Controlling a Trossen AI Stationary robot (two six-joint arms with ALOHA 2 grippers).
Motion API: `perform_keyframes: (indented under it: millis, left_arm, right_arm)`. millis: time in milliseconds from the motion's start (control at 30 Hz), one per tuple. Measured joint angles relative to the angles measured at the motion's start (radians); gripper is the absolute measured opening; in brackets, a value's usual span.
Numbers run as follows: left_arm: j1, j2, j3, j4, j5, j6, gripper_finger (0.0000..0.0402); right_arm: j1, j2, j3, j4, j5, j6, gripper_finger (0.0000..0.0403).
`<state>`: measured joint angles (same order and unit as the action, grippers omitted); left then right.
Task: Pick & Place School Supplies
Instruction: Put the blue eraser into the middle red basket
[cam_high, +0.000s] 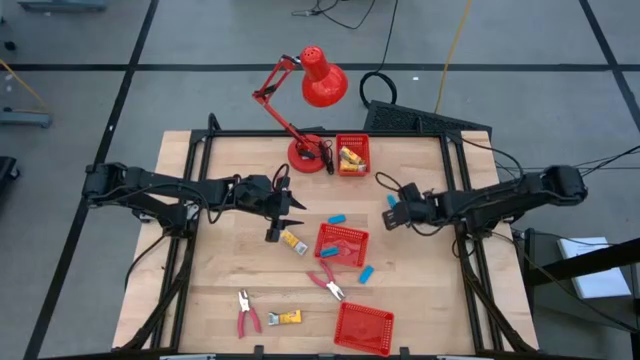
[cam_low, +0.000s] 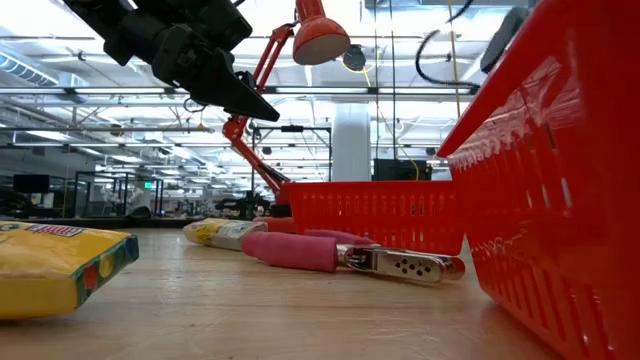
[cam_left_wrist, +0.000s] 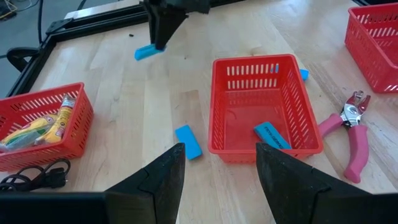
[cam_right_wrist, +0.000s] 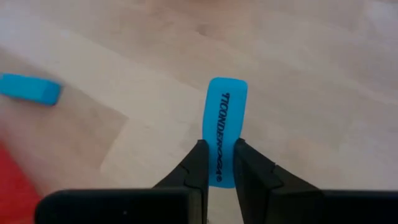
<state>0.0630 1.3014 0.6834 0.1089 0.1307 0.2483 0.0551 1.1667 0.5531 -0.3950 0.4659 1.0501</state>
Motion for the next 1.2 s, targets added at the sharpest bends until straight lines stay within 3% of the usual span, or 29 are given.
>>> perform_keyframes:
  millis: [200,367,600,833,900,1200]
  left_arm:
    - [0.007,0.0,0.0,0.0,-0.002,-0.004,0.0198]
    - [0.011,0.0,0.0,0.0,-0.002,-0.008,0.0198]
    - [0.011,0.0,0.0,0.0,-0.002,-0.014,0.0198]
    - [0.01,0.0,0.0,0.0,-0.009,-0.018,0.0198]
    - [0.01,0.0,0.0,0.0,-0.009,-0.022,0.0198]
    - [0.01,0.0,0.0,-0.001,-0.011,-0.018,0.0198]
  right_arm:
    - [0.09,-0.001,0.091,0.061,0.001,-0.042,0.0037]
    - [0.158,0.0,0.12,0.221,-0.033,-0.09,0.0037]
    - [0.211,0.121,0.139,0.459,-0.121,-0.148,0.0037]
    - [0.217,0.327,0.273,0.43,-0.235,-0.247,0.0032]
    - [0.217,0.372,0.317,0.376,-0.239,-0.282,0.0009]
    - [0.195,0.402,0.37,0.275,-0.263,-0.466,0.0003]
